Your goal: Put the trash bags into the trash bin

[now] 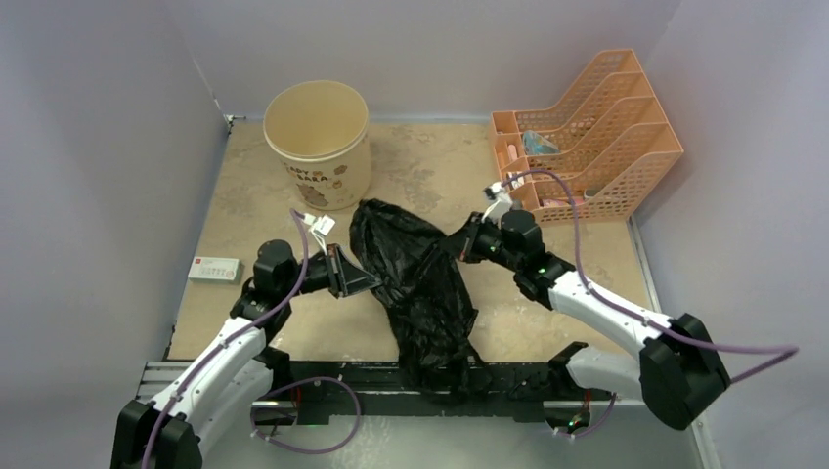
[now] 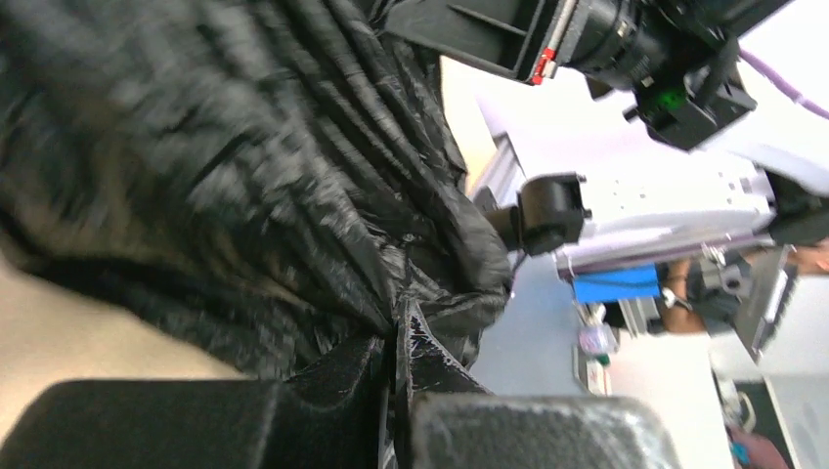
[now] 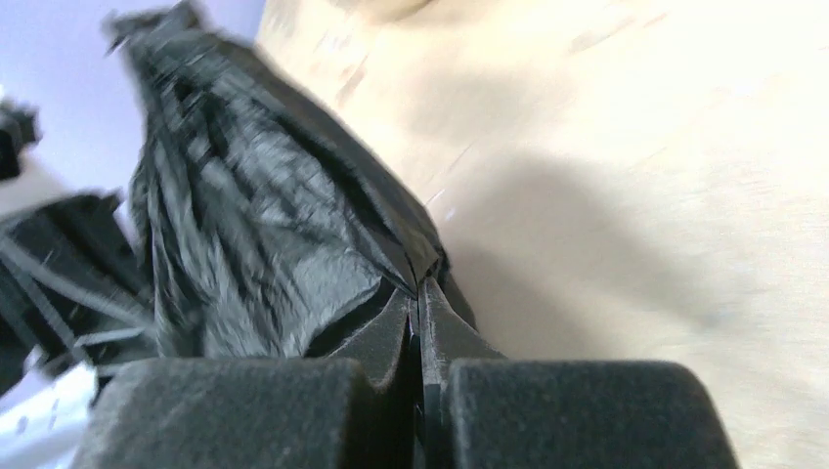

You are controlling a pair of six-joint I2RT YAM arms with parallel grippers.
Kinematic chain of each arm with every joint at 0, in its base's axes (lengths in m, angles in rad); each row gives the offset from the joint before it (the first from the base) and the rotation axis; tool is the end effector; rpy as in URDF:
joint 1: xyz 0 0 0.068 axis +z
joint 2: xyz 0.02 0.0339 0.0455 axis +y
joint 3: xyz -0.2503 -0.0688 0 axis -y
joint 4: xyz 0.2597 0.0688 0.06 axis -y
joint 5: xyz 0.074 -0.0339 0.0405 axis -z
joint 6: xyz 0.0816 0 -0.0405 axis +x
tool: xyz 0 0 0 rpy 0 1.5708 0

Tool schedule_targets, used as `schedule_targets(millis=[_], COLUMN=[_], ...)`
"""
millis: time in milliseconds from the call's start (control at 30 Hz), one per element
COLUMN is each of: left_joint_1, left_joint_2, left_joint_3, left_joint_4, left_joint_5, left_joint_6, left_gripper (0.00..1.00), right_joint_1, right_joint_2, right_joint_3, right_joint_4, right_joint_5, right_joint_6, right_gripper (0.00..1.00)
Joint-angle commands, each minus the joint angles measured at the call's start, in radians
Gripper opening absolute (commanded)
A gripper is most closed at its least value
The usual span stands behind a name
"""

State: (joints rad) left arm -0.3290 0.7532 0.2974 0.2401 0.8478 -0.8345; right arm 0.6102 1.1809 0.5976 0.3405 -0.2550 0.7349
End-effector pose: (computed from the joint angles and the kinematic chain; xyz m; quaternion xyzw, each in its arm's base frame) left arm 0.1903 -0.1296 0.1969 0.0721 0.7521 -0.5817 0.3013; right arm 0.2530 0.2020 0.2153 -0.0295 0.7845 0.4591 0.4158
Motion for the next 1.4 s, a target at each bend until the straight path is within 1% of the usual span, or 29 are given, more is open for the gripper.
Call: schedule_targets(millis=[0,167,200,267,333,367,400,433,500,567,633,667,733,800,867,933,1000,1067,1133,1200,1300,1333,1367], left_joint_1=[-0.002,0.000,0.001,0.005,0.007,0.007,0.007,0.007,0.007,0.007,0.007,0.007,0.007,0.007,0.007,0.007,0.007,0.007,0.007,0.007,0.007,0.007,0.007], left_joint_2=[-0.015,0.019,0.028,0.043,0.076,0.097,0.124,0.142,0.169,0.180,0.181,0.178,0.157,0.131,0.106,0.089,0.091,0.108,0.122,0.126,0.123,0.125,0.126], left_joint_3=[0.147,0.281,0.299,0.309,0.325,0.337,0.350,0.361,0.378,0.372,0.350,0.334,0.288,0.225,0.161,0.111,0.086,0.083,0.096,0.115,0.142,0.159,0.180], left_joint_4=[-0.285,-0.554,-0.582,-0.572,-0.551,-0.545,-0.542,-0.538,-0.520,-0.495,-0.479,-0.474,-0.457,-0.401,-0.337,-0.269,-0.214,-0.195,-0.181,-0.166,-0.132,-0.136,-0.157], left_joint_5=[-0.201,-0.475,-0.513,-0.506,-0.458,-0.442,-0.430,-0.421,-0.397,-0.374,-0.340,-0.322,-0.295,-0.242,-0.195,-0.144,-0.105,-0.079,-0.057,-0.044,0.010,0.029,0.033], left_joint_6=[0.103,0.118,0.118,0.133,0.143,0.147,0.149,0.147,0.141,0.128,0.117,0.110,0.088,0.053,0.013,-0.014,-0.018,-0.018,-0.011,-0.007,0.000,0.010,0.022], left_gripper=[0.00,0.00,0.00,0.00,0.00,0.04,0.12,0.20,0.32,0.41,0.44,0.45,0.45,0.47,0.48,0.48,0.49,0.49,0.49,0.50,0.53,0.56,0.56], right_joint_1=[-0.098,-0.173,-0.181,-0.186,-0.187,-0.188,-0.188,-0.188,-0.189,-0.198,-0.205,-0.207,-0.208,-0.208,-0.208,-0.208,-0.208,-0.208,-0.208,-0.207,-0.207,-0.205,-0.198], right_joint_2=[-0.065,-0.063,-0.063,-0.065,-0.066,-0.064,-0.060,-0.056,-0.049,-0.032,-0.011,-0.003,0.000,-0.009,-0.029,-0.056,-0.087,-0.104,-0.107,-0.097,-0.068,-0.061,-0.051], right_joint_3=[0.007,0.033,0.033,0.031,0.032,0.032,0.034,0.036,0.024,0.010,0.010,0.010,0.000,-0.010,-0.018,-0.008,0.009,0.039,0.078,0.118,0.152,0.159,0.169], right_joint_4=[-0.110,-0.194,-0.202,-0.202,-0.195,-0.191,-0.190,-0.203,-0.199,-0.190,-0.192,-0.189,-0.158,-0.141,-0.132,-0.157,-0.175,-0.204,-0.216,-0.212,-0.188,-0.170,-0.159], right_joint_5=[0.235,0.252,0.252,0.233,0.170,0.139,0.118,0.130,0.181,0.223,0.239,0.243,0.212,0.177,0.163,0.186,0.199,0.205,0.170,0.142,0.023,-0.019,-0.037], right_joint_6=[0.008,-0.010,-0.017,-0.033,-0.052,-0.058,-0.061,-0.047,-0.006,0.044,0.064,0.068,0.064,0.057,0.039,0.015,-0.035,-0.074,-0.129,-0.167,-0.201,-0.218,-0.236], right_gripper=[0.00,0.00,0.00,0.00,0.00,0.00,0.00,0.00,0.00,0.00,0.00,0.02,0.13,0.21,0.33,0.45,0.55,0.66,0.73,0.77,0.83,0.84,0.83])
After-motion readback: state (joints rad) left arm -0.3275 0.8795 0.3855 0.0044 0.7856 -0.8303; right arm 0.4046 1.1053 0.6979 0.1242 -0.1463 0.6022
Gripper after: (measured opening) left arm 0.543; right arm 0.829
